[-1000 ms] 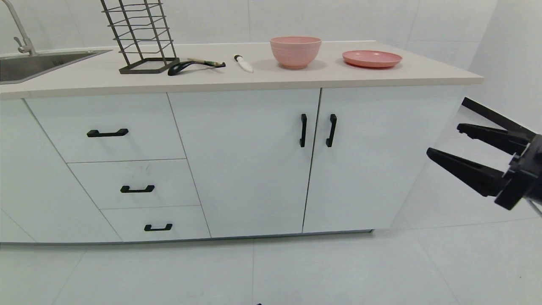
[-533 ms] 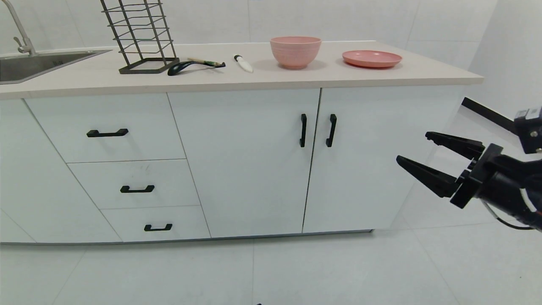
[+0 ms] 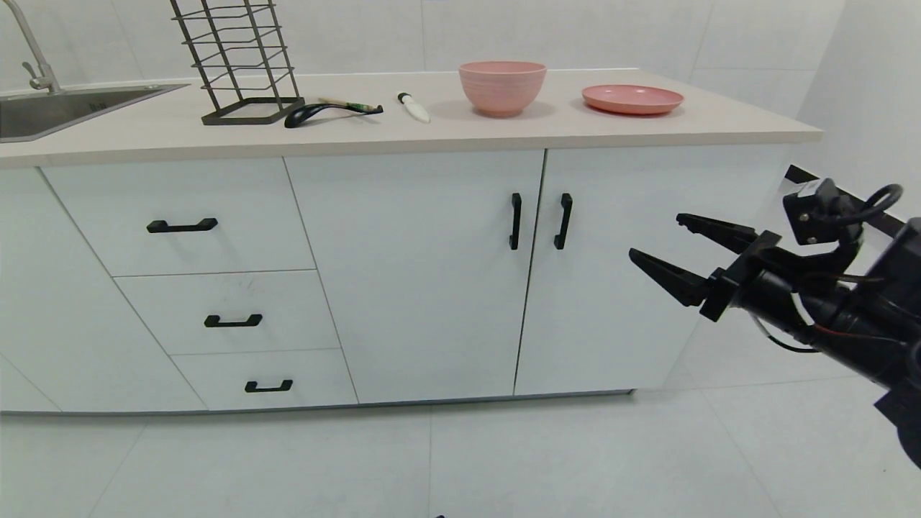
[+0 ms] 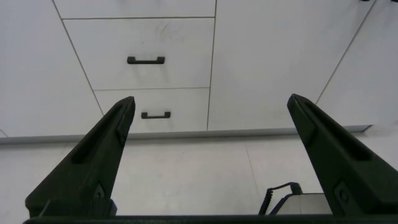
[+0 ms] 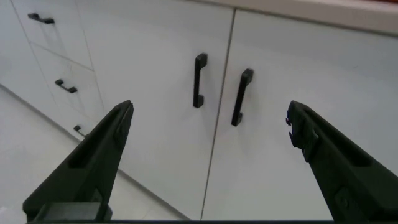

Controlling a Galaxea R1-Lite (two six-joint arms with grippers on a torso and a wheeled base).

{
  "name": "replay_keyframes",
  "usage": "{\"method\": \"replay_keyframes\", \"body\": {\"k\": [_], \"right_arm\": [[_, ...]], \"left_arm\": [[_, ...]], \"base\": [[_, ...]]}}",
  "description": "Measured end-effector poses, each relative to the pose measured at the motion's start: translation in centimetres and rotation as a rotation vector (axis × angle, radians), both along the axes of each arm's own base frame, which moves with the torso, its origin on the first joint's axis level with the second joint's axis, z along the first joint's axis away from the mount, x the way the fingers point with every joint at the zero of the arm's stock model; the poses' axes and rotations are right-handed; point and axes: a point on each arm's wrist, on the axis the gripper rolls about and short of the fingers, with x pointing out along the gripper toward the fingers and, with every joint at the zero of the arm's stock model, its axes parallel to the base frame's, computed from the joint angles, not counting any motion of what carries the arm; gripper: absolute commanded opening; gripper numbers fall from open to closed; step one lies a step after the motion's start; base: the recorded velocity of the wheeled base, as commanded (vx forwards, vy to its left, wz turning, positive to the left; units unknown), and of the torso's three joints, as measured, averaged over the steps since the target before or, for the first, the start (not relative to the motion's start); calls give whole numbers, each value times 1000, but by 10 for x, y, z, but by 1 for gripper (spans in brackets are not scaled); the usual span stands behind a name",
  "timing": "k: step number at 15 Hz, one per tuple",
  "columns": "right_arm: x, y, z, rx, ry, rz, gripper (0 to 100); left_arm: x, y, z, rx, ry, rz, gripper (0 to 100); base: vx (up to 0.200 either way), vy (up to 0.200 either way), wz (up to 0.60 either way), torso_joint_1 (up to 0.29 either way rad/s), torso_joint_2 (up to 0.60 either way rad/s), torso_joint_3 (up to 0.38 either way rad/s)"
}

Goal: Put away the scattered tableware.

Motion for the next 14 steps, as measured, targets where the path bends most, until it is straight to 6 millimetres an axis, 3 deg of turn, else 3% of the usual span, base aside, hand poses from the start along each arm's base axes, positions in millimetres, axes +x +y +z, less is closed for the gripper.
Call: {"method": "replay_keyframes", "body": {"k": [4, 7, 9, 11, 14], "right_arm": [[13, 14, -20, -12, 49, 45, 100], [19, 28, -34, -23, 88, 87, 100], [22, 35, -36, -24, 89, 107, 100], [22, 38, -37, -24, 86, 115, 100], [21, 35, -37, -24, 86, 108, 100]], "left_arm": [[0, -2, 3, 47, -28, -83, 100], [-8, -3, 43, 83, -341, -124, 100], [-6, -5, 67, 95, -349, -207, 100], [10, -6, 92, 107, -291, -320, 100], [54, -14, 126, 134, -210, -548, 100]], "base": [[0, 0, 0, 0, 0, 0], [0, 0, 0, 0, 0, 0], [0, 0, 0, 0, 0, 0], [0, 0, 0, 0, 0, 0], [0, 0, 0, 0, 0, 0]]}}
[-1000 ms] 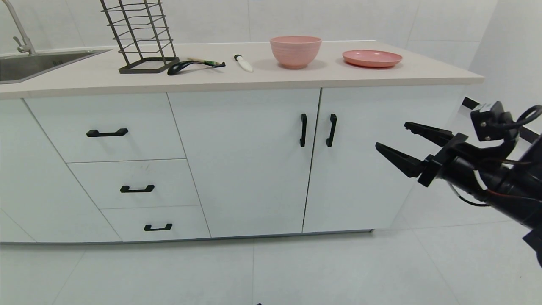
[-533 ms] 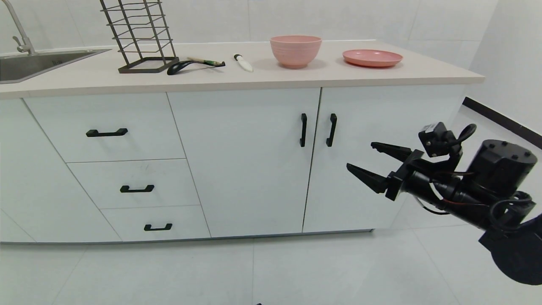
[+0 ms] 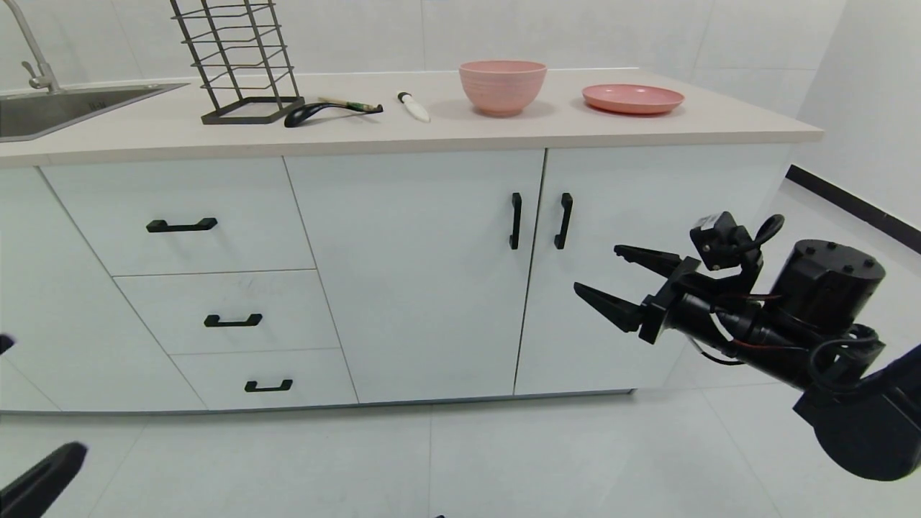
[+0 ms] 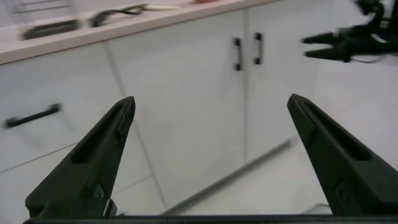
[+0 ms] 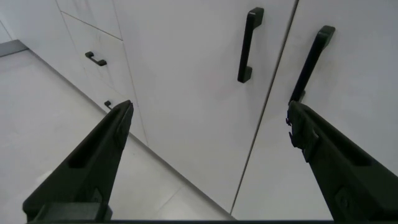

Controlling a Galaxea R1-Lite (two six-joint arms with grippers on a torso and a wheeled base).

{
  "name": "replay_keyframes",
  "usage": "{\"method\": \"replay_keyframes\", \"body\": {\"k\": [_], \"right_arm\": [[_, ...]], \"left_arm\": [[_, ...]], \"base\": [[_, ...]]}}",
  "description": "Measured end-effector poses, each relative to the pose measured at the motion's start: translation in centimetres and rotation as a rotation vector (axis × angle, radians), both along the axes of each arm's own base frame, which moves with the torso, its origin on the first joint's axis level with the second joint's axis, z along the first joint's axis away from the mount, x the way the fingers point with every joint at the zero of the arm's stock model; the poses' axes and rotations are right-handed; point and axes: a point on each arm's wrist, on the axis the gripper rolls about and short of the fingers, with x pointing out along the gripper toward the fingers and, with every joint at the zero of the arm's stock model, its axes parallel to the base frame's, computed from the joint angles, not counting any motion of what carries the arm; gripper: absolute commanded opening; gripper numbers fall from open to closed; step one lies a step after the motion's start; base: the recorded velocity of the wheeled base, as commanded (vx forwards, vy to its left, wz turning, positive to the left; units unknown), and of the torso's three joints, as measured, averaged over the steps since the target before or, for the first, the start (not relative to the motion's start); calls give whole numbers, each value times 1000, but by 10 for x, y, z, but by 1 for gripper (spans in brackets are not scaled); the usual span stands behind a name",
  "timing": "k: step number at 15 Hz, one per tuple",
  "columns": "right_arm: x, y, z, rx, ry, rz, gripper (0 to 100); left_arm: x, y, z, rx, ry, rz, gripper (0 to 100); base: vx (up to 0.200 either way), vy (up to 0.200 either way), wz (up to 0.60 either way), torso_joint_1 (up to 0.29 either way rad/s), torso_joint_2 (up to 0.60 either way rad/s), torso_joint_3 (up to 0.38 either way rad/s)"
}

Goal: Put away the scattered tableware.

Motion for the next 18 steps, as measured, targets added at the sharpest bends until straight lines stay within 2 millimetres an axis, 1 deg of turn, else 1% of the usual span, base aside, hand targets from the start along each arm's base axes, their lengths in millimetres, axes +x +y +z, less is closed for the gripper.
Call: {"method": "replay_keyframes", "body": {"k": [2, 3, 5, 6, 10, 13, 16, 18], "right_arm": [[-3, 0, 4, 4, -14, 0, 100], [-3, 0, 6, 6, -19, 3, 100], [-4, 1, 9, 9, -29, 6, 100], [-3, 1, 9, 10, -31, 5, 100], [-2, 2, 10, 12, -36, 9, 100], [-2, 2, 10, 10, -36, 10, 100], [1, 3, 7, 10, -37, 8, 100], [7, 4, 8, 14, -47, 5, 100]], "left_arm": [[34, -11, 17, 59, -32, -129, 100], [49, -17, 21, 88, -48, -197, 100], [74, -33, 17, 167, -58, -446, 100], [82, -39, 13, 184, -41, -522, 100], [122, -61, -1, 210, 21, -633, 100], [142, -90, -12, 220, 71, -747, 100], [164, -114, -11, 226, 78, -793, 100], [180, -128, -10, 227, 74, -797, 100]], "base": [[0, 0, 0, 0, 0, 0], [0, 0, 0, 0, 0, 0], [0, 0, 0, 0, 0, 0], [0, 0, 0, 0, 0, 0], [0, 0, 0, 0, 0, 0], [0, 0, 0, 0, 0, 0], [0, 0, 0, 0, 0, 0], [0, 0, 0, 0, 0, 0]]}}
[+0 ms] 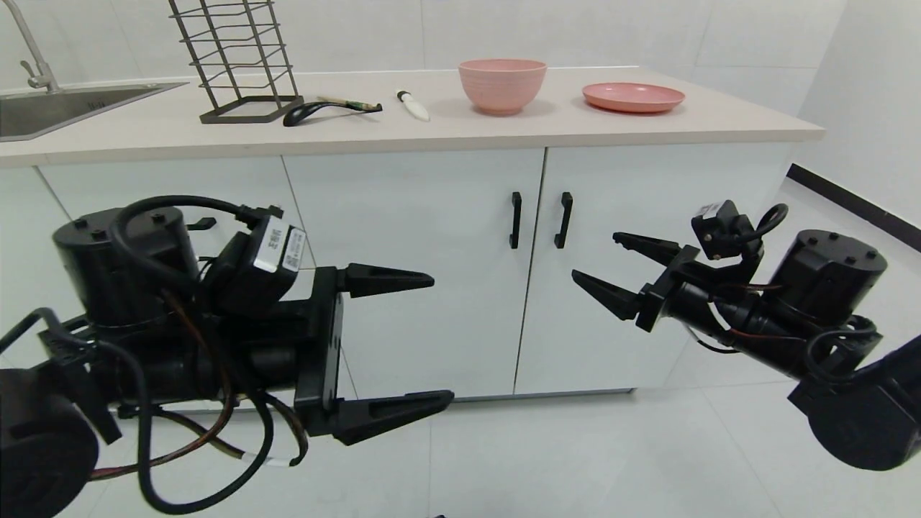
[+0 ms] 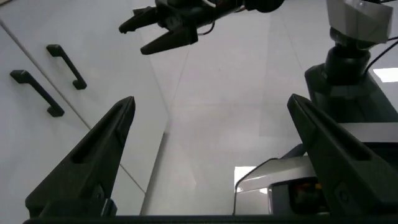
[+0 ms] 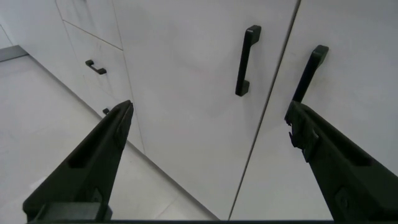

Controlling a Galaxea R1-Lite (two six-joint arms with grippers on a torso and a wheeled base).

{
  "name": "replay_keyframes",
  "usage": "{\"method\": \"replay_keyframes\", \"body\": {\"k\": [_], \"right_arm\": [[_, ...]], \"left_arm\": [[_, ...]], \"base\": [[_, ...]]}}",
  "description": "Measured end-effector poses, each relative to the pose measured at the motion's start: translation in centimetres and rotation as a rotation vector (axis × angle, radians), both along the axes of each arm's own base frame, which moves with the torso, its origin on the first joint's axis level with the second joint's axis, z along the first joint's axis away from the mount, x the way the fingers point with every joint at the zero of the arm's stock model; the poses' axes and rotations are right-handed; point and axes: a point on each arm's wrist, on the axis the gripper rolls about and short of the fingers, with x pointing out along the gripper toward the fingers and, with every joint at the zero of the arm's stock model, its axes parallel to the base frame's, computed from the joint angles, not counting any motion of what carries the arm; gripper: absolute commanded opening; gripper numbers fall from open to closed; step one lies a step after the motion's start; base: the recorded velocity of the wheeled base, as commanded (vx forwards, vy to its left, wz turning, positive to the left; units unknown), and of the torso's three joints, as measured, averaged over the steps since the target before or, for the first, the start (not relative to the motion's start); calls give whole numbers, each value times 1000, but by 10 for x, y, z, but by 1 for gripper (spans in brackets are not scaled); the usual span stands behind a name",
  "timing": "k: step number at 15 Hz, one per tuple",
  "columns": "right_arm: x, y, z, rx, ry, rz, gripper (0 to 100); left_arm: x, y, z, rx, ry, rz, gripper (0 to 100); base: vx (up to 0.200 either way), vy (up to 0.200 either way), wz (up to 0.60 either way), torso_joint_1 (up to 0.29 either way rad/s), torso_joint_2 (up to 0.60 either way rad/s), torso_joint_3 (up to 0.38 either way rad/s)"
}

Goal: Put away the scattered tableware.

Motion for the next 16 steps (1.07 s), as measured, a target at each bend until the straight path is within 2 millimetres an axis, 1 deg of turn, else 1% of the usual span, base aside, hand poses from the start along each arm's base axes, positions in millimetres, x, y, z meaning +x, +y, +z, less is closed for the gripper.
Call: {"method": "replay_keyframes", "body": {"k": [3, 5, 9, 11, 13, 16], "right_arm": [[11, 3, -3, -5, -11, -2, 100], [19, 5, -8, -8, -10, -3, 100], [43, 4, -13, -2, -29, -27, 100], [49, 3, -18, -6, -25, -29, 100], [51, 1, -20, -13, -28, -20, 100], [52, -5, -22, -19, -23, -36, 100]], "left_arm": [[16, -18, -5, 10, 4, 20, 100], [26, -29, -3, -1, -25, 38, 100], [46, -50, -3, -22, -49, 23, 100], [56, -57, -6, -67, -99, 15, 100], [64, -60, -12, -99, -136, -13, 100], [67, -63, -21, -102, -108, -11, 100]], "base": [[0, 0, 0, 0, 0, 0], [0, 0, 0, 0, 0, 0], [0, 0, 0, 0, 0, 0], [0, 0, 0, 0, 0, 0], [0, 0, 0, 0, 0, 0], [0, 0, 0, 0, 0, 0]]}}
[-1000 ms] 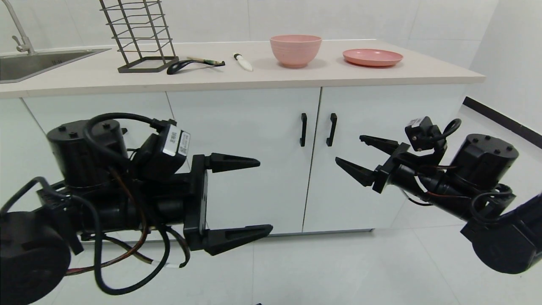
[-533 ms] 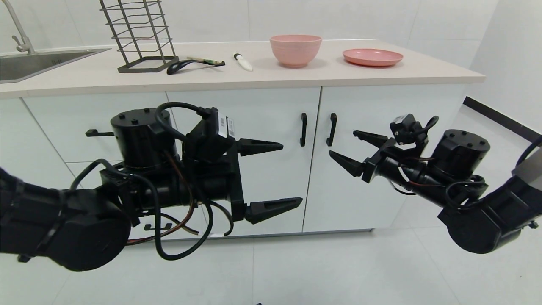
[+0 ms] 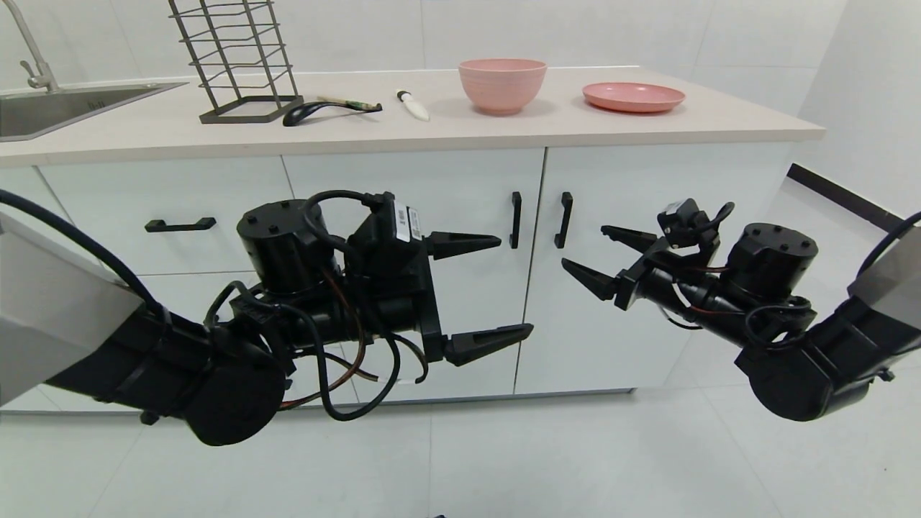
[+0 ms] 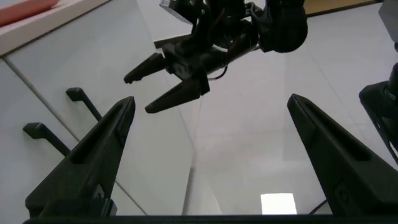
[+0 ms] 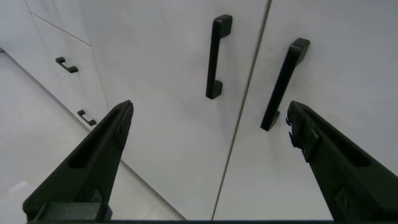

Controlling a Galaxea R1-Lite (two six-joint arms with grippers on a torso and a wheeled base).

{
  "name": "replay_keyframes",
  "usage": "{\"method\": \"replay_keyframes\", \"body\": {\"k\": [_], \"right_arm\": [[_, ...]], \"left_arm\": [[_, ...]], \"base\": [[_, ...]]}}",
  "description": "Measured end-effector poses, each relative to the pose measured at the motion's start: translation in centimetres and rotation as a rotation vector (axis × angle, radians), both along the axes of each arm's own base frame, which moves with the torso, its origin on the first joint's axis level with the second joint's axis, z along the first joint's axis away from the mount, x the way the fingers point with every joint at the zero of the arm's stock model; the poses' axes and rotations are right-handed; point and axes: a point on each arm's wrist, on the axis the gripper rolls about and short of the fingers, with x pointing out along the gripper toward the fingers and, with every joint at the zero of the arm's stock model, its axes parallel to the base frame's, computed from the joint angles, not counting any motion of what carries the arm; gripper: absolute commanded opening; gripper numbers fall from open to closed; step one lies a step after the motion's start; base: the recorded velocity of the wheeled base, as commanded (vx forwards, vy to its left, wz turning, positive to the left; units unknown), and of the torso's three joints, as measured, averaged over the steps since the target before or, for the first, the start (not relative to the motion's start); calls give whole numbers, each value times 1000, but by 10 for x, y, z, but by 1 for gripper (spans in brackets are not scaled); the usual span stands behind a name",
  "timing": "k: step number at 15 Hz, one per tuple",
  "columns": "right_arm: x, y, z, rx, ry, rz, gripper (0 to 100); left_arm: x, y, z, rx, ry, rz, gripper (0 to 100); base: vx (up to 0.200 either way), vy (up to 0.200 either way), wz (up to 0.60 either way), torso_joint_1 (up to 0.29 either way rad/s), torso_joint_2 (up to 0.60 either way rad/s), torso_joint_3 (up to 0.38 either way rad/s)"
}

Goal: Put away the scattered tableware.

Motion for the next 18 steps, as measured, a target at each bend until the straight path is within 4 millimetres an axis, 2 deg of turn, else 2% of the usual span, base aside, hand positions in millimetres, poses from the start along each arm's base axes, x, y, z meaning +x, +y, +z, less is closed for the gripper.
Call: {"method": "replay_keyframes", "body": {"k": [5, 10, 17, 18], "right_arm": [[6, -1, 3, -2, -26, 9, 100], [31, 6, -2, 6, -65, 32, 100], [49, 3, -10, -9, -101, 81, 100], [54, 5, -11, -8, -116, 91, 100]], "left_arm": [[9, 8, -5, -1, 81, 63, 100], [14, -20, 5, 40, 132, 7, 100], [38, -40, 19, 51, 77, -47, 100], [44, -45, 27, 43, 61, -52, 100]], "base": [[0, 0, 0, 0, 0, 0], [0, 0, 0, 0, 0, 0], [0, 0, 0, 0, 0, 0], [0, 0, 0, 0, 0, 0]]}}
